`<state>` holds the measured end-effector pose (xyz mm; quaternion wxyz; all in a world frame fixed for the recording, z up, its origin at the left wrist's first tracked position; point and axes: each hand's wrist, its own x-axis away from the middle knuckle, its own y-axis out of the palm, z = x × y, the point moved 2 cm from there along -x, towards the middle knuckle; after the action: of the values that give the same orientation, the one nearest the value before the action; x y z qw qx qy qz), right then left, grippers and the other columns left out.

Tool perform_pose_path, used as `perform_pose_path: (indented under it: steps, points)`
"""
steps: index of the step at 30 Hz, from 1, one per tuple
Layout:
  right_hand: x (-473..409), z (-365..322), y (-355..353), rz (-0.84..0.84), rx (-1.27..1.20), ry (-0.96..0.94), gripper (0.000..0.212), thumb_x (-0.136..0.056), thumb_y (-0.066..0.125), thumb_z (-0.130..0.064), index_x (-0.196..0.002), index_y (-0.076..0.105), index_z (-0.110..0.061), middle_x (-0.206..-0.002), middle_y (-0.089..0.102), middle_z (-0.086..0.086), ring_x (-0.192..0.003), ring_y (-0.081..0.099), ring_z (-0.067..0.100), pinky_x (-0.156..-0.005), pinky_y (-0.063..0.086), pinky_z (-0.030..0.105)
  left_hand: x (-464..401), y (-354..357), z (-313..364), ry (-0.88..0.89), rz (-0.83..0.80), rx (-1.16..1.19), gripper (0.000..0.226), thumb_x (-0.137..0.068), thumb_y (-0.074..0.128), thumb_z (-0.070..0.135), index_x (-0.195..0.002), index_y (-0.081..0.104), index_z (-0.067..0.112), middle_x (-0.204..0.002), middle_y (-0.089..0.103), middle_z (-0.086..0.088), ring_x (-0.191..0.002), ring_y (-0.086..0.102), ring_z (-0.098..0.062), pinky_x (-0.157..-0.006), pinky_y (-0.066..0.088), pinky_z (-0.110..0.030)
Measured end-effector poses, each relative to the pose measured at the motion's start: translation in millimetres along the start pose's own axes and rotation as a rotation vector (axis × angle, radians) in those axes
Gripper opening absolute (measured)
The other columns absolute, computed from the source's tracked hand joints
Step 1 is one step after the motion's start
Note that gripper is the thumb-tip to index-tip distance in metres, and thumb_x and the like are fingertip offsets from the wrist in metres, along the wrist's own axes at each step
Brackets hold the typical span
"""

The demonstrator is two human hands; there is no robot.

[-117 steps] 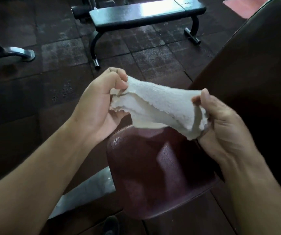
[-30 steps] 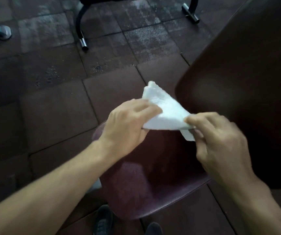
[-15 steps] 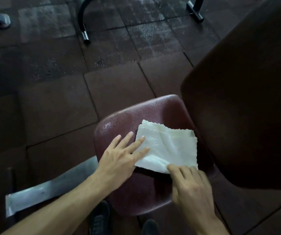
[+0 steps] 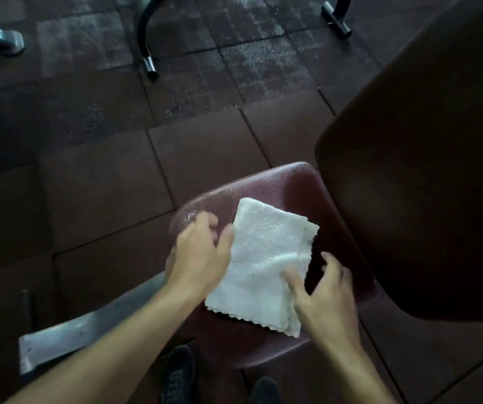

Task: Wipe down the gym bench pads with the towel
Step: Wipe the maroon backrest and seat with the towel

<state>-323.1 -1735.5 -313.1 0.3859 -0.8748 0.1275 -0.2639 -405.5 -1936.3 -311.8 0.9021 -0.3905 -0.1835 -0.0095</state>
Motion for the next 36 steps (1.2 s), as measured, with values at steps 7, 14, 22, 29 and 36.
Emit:
perform_pose_path:
  steps: [7, 14, 22, 29, 36]
  points:
    - [18, 5, 18, -0.103, -0.332, 0.195, 0.055, -0.087, 0.074, -0.027, -0.121, 0.032, -0.038, -0.091, 0.066, -0.001, -0.083, 0.067, 0.016, -0.065, 0.051, 0.03, 29, 31, 2, -0.04, -0.184, -0.015, 0.032, -0.081, 0.073, 0.046, -0.097, 0.054, 0.027, -0.1, 0.059, 0.011, -0.096, 0.058, -0.015, -0.085, 0.05, -0.038]
    - [63, 19, 30, 0.134, -0.45, 0.384, 0.06, -0.077, 0.08, -0.036, -0.119, 0.039, -0.027, -0.094, 0.06, 0.009, -0.089, 0.064, 0.03, -0.072, 0.045, 0.038, 3, 35, 31, 0.079, -0.481, 0.242, 0.028, -0.076, 0.083, 0.022, -0.091, 0.06, 0.027, -0.069, 0.054, 0.014, -0.062, 0.05, -0.004, -0.053, 0.041, -0.016]
    - [2, -39, 36, 0.05, 0.393, -0.595, 0.061, -0.093, 0.044, -0.067, -0.144, 0.051, -0.035, -0.159, 0.04, 0.005, -0.148, 0.032, 0.034, -0.113, 0.028, 0.066, -11, -6, -17, 0.099, -0.276, 0.073, 0.025, -0.081, 0.078, 0.035, -0.098, 0.062, 0.027, -0.095, 0.064, 0.01, -0.086, 0.062, -0.007, -0.066, 0.046, -0.014]
    - [-22, -30, 73, -0.152, 0.676, -0.569, 0.082, -0.087, 0.018, -0.09, -0.158, 0.011, -0.051, -0.171, -0.007, 0.006, -0.154, -0.014, 0.043, -0.107, 0.0, 0.081, -24, -22, -68, 0.349, -0.034, -0.392, 0.056, -0.094, 0.059, 0.037, -0.147, 0.042, 0.028, -0.151, 0.043, 0.002, -0.135, 0.042, -0.023, -0.109, 0.04, -0.042]
    - [-26, -44, 85, -0.053, 0.647, -0.396, 0.083, -0.083, 0.014, -0.093, -0.157, 0.006, -0.055, -0.17, -0.013, 0.005, -0.152, -0.015, 0.046, -0.108, -0.001, 0.081, -38, -37, -98, 0.337, -0.135, -0.577, 0.08, -0.083, 0.027, 0.075, -0.15, 0.038, 0.032, -0.156, 0.038, 0.001, -0.141, 0.039, -0.03, -0.111, 0.036, -0.05]
